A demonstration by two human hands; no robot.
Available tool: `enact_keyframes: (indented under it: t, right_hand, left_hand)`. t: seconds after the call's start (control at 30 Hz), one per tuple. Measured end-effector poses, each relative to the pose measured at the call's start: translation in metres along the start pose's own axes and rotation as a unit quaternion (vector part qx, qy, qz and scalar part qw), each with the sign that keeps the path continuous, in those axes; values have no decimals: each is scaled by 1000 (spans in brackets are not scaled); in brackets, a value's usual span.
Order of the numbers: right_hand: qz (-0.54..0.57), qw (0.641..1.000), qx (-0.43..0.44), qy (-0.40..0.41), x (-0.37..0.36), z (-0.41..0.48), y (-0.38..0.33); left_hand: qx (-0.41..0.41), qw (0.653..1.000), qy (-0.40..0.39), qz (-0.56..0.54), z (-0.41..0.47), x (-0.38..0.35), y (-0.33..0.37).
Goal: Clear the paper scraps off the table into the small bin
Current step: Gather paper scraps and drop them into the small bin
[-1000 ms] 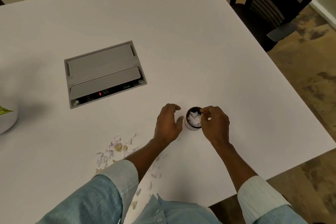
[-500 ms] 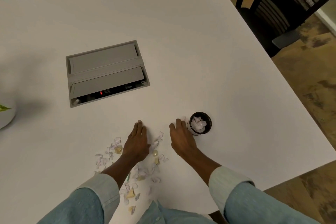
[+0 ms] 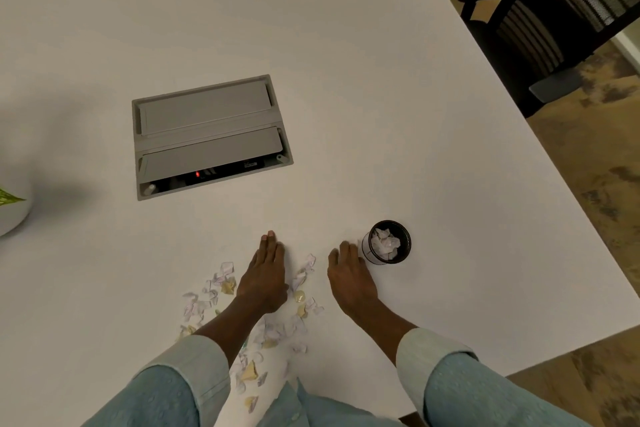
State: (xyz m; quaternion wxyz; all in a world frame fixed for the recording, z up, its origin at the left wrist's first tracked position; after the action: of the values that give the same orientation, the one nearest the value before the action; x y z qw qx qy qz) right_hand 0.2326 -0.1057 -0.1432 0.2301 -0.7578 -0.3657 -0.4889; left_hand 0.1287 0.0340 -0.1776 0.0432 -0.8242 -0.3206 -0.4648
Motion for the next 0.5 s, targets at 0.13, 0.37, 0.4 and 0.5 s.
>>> enact_keyframes:
  t: [0.13,0.37,0.4,0.5]
  right_hand:
    - [8,1000,12,-17,-15,-26,9]
    - [-18,999,36,19,-18,-53,7]
    - [-11,999,39,25,-18,-54,6]
    - [5,999,32,16,-21,-53,7]
  left_hand:
    - [-2,1000,-8,-28,1,0,-1]
    - [2,999,-14,-33,1,1,1]
    - [3,999,-16,-30,1,1,1]
    - [5,999,-27,-25,2,3,0]
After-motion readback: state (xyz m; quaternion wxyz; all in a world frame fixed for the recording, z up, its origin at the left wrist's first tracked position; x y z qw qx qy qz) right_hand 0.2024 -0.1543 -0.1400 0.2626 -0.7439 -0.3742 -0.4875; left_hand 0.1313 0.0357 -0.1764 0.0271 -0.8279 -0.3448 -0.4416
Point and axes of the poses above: each hand's wrist, its own z-axis towards the middle knuckle, its own x-axis out of the back of the hand, y = z × x, the point moved 8 cm from there along z, towards the middle knuckle, and after that the axes turned 3 degrees about y, right-handed, at the moved point
